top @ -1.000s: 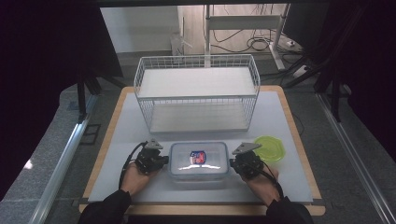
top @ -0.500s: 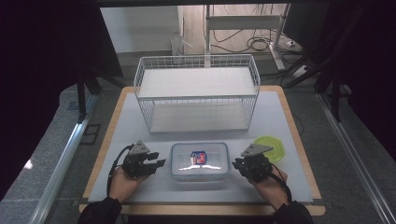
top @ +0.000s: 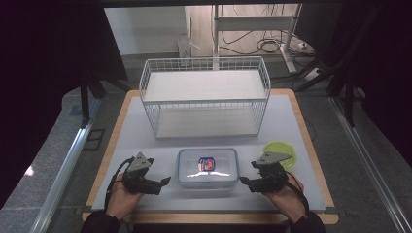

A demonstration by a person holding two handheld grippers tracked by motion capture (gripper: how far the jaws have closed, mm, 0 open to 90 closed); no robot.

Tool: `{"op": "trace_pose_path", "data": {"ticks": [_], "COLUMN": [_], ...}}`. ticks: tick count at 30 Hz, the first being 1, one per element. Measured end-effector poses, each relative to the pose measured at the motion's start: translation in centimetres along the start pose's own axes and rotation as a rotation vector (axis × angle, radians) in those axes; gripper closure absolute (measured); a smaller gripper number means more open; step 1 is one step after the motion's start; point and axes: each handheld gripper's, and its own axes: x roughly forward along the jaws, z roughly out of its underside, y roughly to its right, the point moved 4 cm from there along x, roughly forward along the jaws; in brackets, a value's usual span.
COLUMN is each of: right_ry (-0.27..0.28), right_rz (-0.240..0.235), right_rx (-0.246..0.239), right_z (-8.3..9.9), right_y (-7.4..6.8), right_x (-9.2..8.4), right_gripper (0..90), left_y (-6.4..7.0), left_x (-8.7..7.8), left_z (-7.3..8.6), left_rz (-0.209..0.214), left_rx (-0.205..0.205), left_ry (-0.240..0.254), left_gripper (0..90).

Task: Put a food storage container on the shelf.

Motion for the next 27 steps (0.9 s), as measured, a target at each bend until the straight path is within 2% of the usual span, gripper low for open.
{"op": "trace_pose_path", "data": {"ticks": [2, 6, 9, 12, 13, 14, 15, 16, 18, 19, 21, 23, 24, 27], "right_ry": [0.005, 0.007, 0.010, 0.019, 0.021, 0.021, 0.023, 0.023, 0.009, 0.003, -0.004, -0.018, -0.039, -0.059], "right_rz": [-0.006, -0.035, -0.045, -0.066, -0.074, -0.074, -0.084, -0.084, -0.090, -0.093, -0.097, -0.117, -0.143, -0.163], "right_rx": [0.003, 0.008, 0.006, 0.008, 0.011, 0.011, 0.010, 0.010, 0.021, 0.025, 0.030, 0.040, 0.045, 0.052], "right_z": [-0.1, -0.2, -0.4, -0.8, -0.9, -0.9, -1.2, -1.2, -1.6, -1.7, -1.8, -1.9, -1.9, -1.8], "right_y": [0.1, 0.1, 0.1, 0.0, 0.0, 0.0, -0.1, -0.1, -0.3, -0.3, -0.4, -0.5, -0.7, -0.9], "right_x": [0.1, 0.4, 0.4, 0.7, 0.7, 0.7, 1.0, 1.0, 1.5, 1.7, 1.9, 2.2, 2.7, 3.1], "right_gripper": [21.8, 14.8, 14.3, 12.4, 11.8, 11.8, 10.3, 10.3, 8.7, 7.4, 6.1, 3.4, 1.7, 1.1], "left_y": [-0.1, -0.1, 0.2, 0.6, 0.9, 0.9, 1.3, 1.3, 1.7, 1.7, 1.8, 1.8, 1.8, 2.0], "left_x": [0.0, -0.1, 0.0, 0.1, 0.2, 0.2, 0.4, 0.4, 0.9, 0.9, 1.5, 2.0, 2.4, 3.2], "left_z": [-0.1, -0.4, -0.7, -1.3, -1.8, -1.8, -2.5, -2.5, -3.2, -3.2, -3.5, -3.6, -3.6, -3.6], "left_rz": [0.016, 0.017, 0.059, 0.091, 0.118, 0.118, 0.152, 0.152, 0.194, 0.194, 0.223, 0.243, 0.252, 0.262], "left_rx": [-0.013, -0.018, -0.040, -0.039, -0.039, -0.039, -0.032, -0.032, -0.025, -0.025, -0.028, -0.032, -0.038, -0.047], "left_ry": [0.011, 0.008, 0.000, -0.004, 0.002, 0.002, 0.003, 0.003, -0.011, -0.011, -0.024, -0.036, -0.047, -0.071], "left_gripper": [4.0, 4.8, 5.1, 4.7, 4.3, 3.9, 3.5, 3.1, 1.7, 1.2, 0.7, 0.0, 0.0, 0.0]}}
